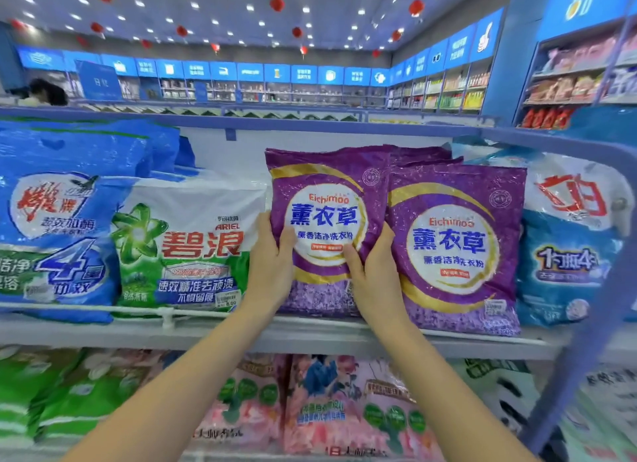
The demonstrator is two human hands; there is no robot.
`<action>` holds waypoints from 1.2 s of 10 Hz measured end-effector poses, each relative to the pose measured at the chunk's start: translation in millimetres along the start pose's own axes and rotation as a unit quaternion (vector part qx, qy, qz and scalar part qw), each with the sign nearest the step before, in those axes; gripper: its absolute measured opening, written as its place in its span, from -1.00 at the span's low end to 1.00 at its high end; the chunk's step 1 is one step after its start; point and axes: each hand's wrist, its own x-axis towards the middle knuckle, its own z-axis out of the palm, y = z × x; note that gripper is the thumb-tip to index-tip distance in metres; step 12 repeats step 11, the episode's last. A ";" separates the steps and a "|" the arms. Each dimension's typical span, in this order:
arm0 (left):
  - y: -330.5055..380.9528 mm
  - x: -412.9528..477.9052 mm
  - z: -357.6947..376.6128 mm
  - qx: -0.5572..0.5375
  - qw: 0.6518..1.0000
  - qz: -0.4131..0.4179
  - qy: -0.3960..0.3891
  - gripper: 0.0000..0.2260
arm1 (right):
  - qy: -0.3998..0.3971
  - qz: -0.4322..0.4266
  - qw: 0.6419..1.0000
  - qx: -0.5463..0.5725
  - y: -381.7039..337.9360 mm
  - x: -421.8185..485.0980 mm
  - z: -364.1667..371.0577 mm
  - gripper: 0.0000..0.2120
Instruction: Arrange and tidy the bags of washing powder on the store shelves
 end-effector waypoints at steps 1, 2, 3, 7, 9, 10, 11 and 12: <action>1.8 -13.0 -9.1 0.008 1.000 0.001 -0.030 -0.76 | -0.022 0.003 1.000 -0.019 1.2 -16.7 -5.2 -0.35; 0.9 -23.3 -17.3 0.012 0.998 -0.033 -0.057 -0.73 | 0.002 -0.016 0.999 -0.046 -2.9 -34.8 -7.8 -0.25; -1.7 -37.2 -20.0 0.092 0.995 0.025 -0.021 -0.53 | 0.100 -0.111 0.971 -0.188 -4.5 -48.6 -5.0 -0.28; -37.3 -46.4 -17.8 0.478 0.858 0.179 -0.061 -0.37 | 0.039 -0.132 0.898 -0.418 25.7 -57.4 2.7 -0.34; -34.5 -49.0 -24.7 0.456 0.867 0.192 -0.061 -0.39 | 0.013 -0.112 0.904 -0.413 23.6 -57.8 1.2 -0.33; -28.8 -57.4 -38.4 0.402 0.882 0.236 -0.065 -0.40 | 0.017 -0.120 0.918 -0.378 20.4 -57.7 -1.6 -0.33; -33.6 -83.6 -60.0 0.355 0.894 0.265 -0.063 -0.43 | 0.036 -0.143 0.936 -0.319 15.9 -79.0 -4.5 -0.36; -33.6 -83.6 -60.0 0.355 0.894 0.265 -0.063 -0.43 | 0.036 -0.143 0.936 -0.319 15.9 -79.0 -4.5 -0.36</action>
